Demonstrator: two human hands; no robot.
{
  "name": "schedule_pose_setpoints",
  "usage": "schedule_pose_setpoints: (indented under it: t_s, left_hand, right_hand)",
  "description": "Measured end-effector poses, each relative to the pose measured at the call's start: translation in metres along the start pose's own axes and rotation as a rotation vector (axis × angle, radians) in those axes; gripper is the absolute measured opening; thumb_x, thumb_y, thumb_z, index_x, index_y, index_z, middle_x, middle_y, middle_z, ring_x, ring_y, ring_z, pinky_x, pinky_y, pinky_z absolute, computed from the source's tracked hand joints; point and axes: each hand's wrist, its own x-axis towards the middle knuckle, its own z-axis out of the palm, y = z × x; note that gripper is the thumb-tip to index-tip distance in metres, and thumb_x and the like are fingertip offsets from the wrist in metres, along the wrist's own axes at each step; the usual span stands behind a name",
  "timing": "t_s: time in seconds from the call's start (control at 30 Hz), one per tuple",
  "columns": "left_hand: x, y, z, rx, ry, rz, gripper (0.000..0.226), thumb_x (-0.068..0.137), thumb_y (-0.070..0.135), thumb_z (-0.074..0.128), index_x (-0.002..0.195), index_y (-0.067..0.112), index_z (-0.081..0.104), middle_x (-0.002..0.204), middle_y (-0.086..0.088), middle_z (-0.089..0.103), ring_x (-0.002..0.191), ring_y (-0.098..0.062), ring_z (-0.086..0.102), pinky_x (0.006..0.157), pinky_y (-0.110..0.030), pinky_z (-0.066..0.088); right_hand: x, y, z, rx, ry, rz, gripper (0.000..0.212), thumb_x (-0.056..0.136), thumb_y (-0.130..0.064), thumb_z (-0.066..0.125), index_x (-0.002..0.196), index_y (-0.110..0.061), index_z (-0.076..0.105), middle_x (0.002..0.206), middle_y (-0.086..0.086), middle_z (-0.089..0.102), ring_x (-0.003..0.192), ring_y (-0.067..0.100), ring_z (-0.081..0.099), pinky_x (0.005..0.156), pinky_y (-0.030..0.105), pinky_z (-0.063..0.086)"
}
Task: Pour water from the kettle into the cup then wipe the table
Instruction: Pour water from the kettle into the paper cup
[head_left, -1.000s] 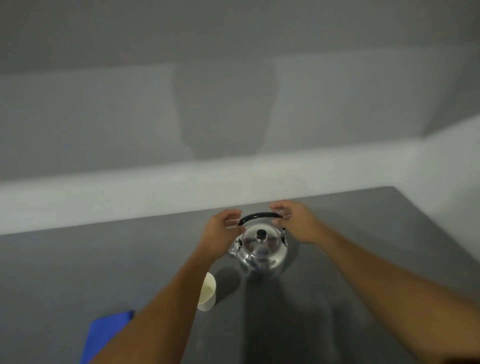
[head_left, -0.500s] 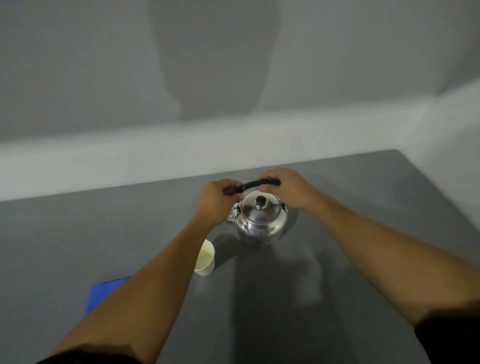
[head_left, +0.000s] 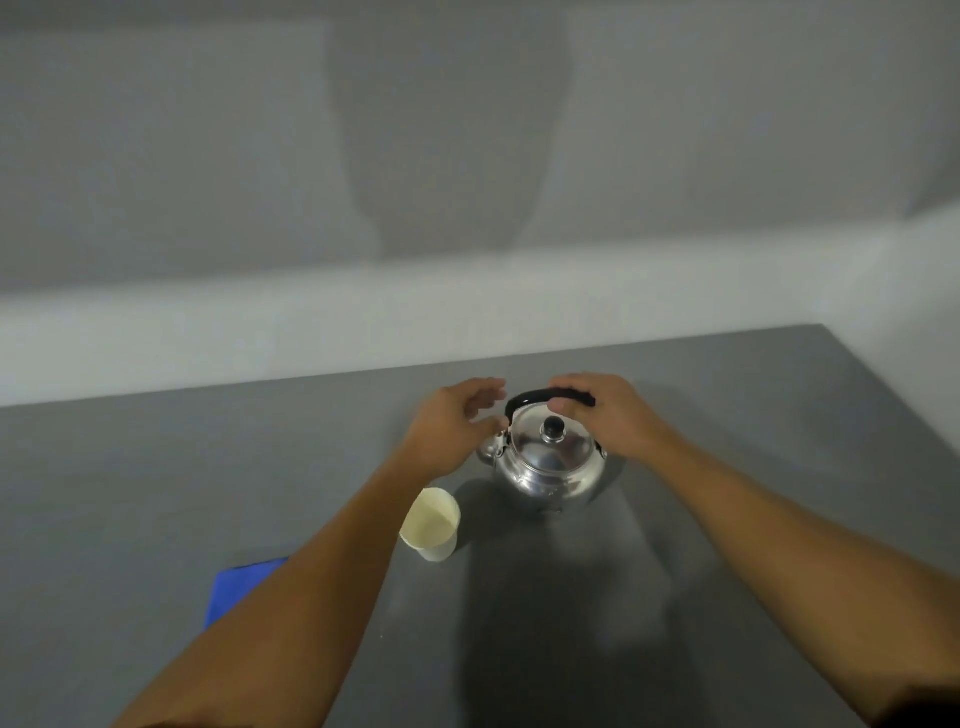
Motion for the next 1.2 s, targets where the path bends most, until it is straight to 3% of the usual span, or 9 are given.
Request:
schedule_pose_setpoints:
  t_s: [0.1,0.23,0.3,0.43,0.63,0.97,1.2]
  left_hand:
    - [-0.022,-0.006,-0.026,-0.043,-0.019,0.035,0.054,0.087,0.027,0.081,0.137,0.028,0.06,0.132,0.014,0.067,0.127,-0.002,0.059,0.112,-0.025,0.042]
    - [-0.058,-0.026,-0.055,-0.062,-0.065,-0.001,0.075,0.079,0.032,0.087,0.145,0.03,0.051,0.145,0.016,0.057,0.138,-0.001,0.048,0.114,-0.025,0.035]
    - [-0.074,-0.04,-0.06,-0.054,-0.105,-0.039,0.087,0.074,0.029,0.091,0.149,0.027,0.046,0.148,0.014,0.053,0.141,-0.005,0.045,0.119,-0.03,0.032]
    - [-0.098,-0.066,-0.055,-0.069,-0.136,-0.083,0.105,0.065,0.024,0.097,0.153,0.025,0.039,0.151,0.013,0.051,0.143,-0.003,0.042,0.123,-0.037,0.03]
    - [-0.121,-0.096,-0.034,-0.185,-0.06,-0.104,0.121,0.05,0.026,0.103,0.153,0.03,0.039,0.15,0.018,0.052,0.141,-0.001,0.045,0.119,-0.027,0.032]
    - [-0.13,-0.126,-0.008,-0.282,0.054,-0.127,0.103,0.051,0.026,0.101,0.141,0.03,0.052,0.135,0.013,0.066,0.127,-0.004,0.061,0.109,-0.025,0.046]
    - [-0.129,-0.131,0.002,-0.265,0.097,-0.098,0.08,0.06,0.026,0.098,0.128,0.042,0.06,0.125,0.012,0.071,0.118,-0.008,0.067,0.096,-0.018,0.05]
  right_hand:
    - [-0.011,-0.008,-0.003,-0.008,0.006,0.009,0.016,0.091,-0.026,0.072,0.106,-0.031,0.075,0.096,0.001,0.073,0.089,0.016,0.066,0.085,0.032,0.048]
    - [-0.028,-0.025,-0.011,0.03,0.069,-0.016,0.024,0.09,-0.024,0.073,0.091,-0.047,0.071,0.096,-0.003,0.073,0.085,0.005,0.063,0.072,0.008,0.043]
    - [-0.036,-0.038,-0.014,0.058,0.096,-0.027,0.03,0.089,-0.022,0.074,0.089,-0.051,0.07,0.094,-0.006,0.073,0.08,0.005,0.064,0.07,0.007,0.043]
    - [-0.052,-0.064,-0.017,0.141,0.118,-0.05,0.028,0.087,-0.019,0.077,0.092,-0.047,0.073,0.092,-0.01,0.075,0.076,0.001,0.063,0.071,0.011,0.045]
    - [-0.064,-0.093,-0.01,0.135,0.081,-0.088,0.021,0.085,-0.017,0.079,0.096,-0.035,0.078,0.087,-0.017,0.073,0.077,0.002,0.066,0.07,0.008,0.044]
    - [-0.074,-0.117,0.007,-0.125,-0.01,-0.158,0.018,0.084,-0.027,0.079,0.093,-0.042,0.075,0.083,-0.017,0.071,0.077,0.005,0.066,0.065,0.01,0.043]
    - [-0.072,-0.127,0.013,-0.278,-0.084,-0.194,0.011,0.086,-0.033,0.075,0.094,-0.04,0.071,0.08,-0.013,0.068,0.075,0.008,0.062,0.063,0.027,0.049]
